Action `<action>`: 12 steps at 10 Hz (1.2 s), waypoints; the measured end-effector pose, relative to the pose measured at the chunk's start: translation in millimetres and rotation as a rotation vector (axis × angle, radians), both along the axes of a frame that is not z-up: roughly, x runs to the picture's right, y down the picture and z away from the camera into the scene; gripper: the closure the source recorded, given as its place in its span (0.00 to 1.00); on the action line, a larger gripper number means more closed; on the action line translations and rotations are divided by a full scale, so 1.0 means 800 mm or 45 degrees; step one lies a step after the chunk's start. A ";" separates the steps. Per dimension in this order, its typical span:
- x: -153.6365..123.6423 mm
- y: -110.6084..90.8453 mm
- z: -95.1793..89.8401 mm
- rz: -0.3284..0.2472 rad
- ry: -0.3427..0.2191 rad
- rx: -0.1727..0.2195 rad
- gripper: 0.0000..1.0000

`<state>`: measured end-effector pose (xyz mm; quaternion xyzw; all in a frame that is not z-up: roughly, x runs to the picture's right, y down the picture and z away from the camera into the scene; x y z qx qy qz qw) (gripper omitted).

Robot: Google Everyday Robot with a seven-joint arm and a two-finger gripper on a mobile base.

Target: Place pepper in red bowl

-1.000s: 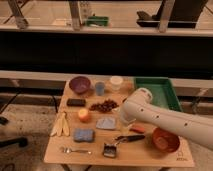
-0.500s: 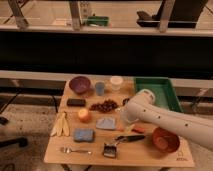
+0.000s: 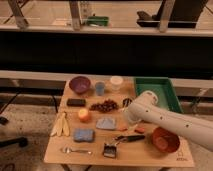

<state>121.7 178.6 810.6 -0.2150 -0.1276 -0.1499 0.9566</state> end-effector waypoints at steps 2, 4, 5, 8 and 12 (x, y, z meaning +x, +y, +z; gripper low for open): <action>0.010 0.003 0.007 -0.001 0.013 -0.003 0.20; 0.020 0.007 0.016 0.000 0.029 -0.011 0.20; 0.022 0.009 0.018 0.002 0.033 -0.016 0.20; 0.029 0.016 0.028 0.004 0.043 -0.034 0.29; 0.036 0.022 0.031 -0.002 0.053 -0.062 0.53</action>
